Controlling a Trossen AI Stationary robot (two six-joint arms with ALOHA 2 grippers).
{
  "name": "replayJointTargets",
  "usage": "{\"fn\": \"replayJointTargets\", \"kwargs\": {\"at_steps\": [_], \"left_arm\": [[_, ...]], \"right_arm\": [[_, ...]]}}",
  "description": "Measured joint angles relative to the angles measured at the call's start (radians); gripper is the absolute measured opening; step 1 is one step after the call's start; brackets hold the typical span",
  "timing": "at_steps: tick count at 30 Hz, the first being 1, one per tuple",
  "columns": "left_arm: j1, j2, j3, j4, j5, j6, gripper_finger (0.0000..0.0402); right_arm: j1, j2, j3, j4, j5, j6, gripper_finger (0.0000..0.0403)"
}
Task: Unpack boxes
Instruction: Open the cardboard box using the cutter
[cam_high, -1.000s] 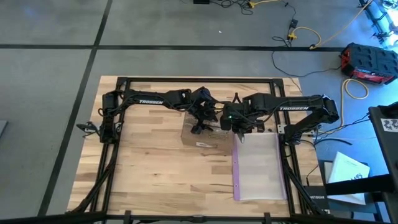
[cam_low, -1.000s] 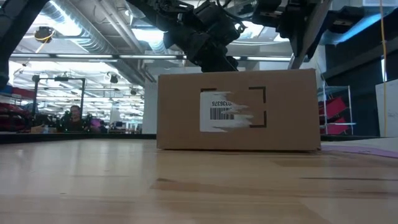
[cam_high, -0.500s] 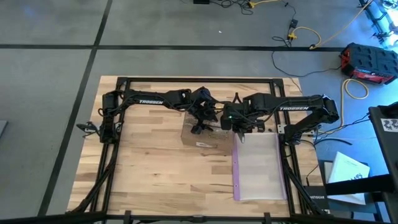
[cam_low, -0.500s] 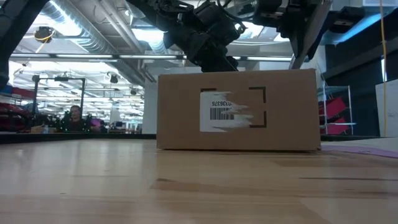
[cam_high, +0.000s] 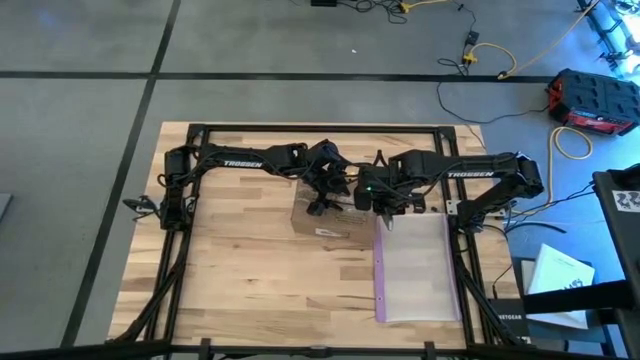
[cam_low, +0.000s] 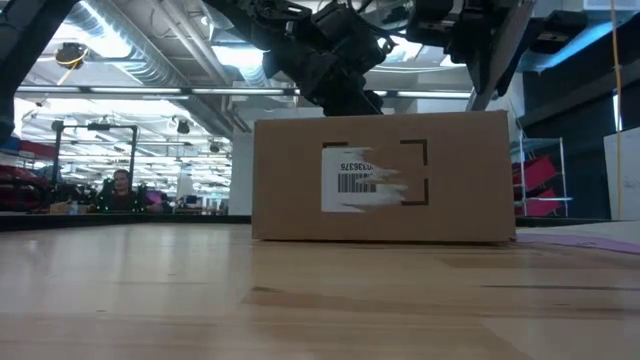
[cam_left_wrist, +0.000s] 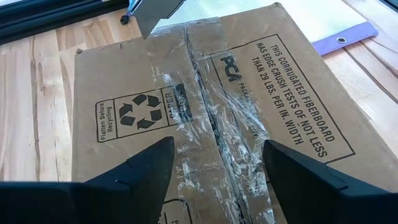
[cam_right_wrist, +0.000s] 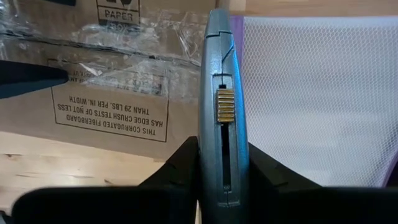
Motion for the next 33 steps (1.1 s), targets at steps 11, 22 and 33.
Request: {"fn": "replayJointTargets", "kwargs": {"at_steps": [11,22,33], "left_arm": [[0.000,0.000,0.000,0.000,0.000,0.000,0.0237],[0.000,0.000,0.000,-0.001,0.001,0.000,0.0237],[0.000,0.000,0.000,0.015,-0.001,0.004,0.0237]], "right_arm": [[0.001,0.000,0.000,-0.002,-0.024,-0.002,0.0062],[0.001,0.000,0.000,-0.003,-0.051,-0.002,0.0062],[0.001,0.000,0.000,-0.004,-0.067,-0.001,0.0062]]}}
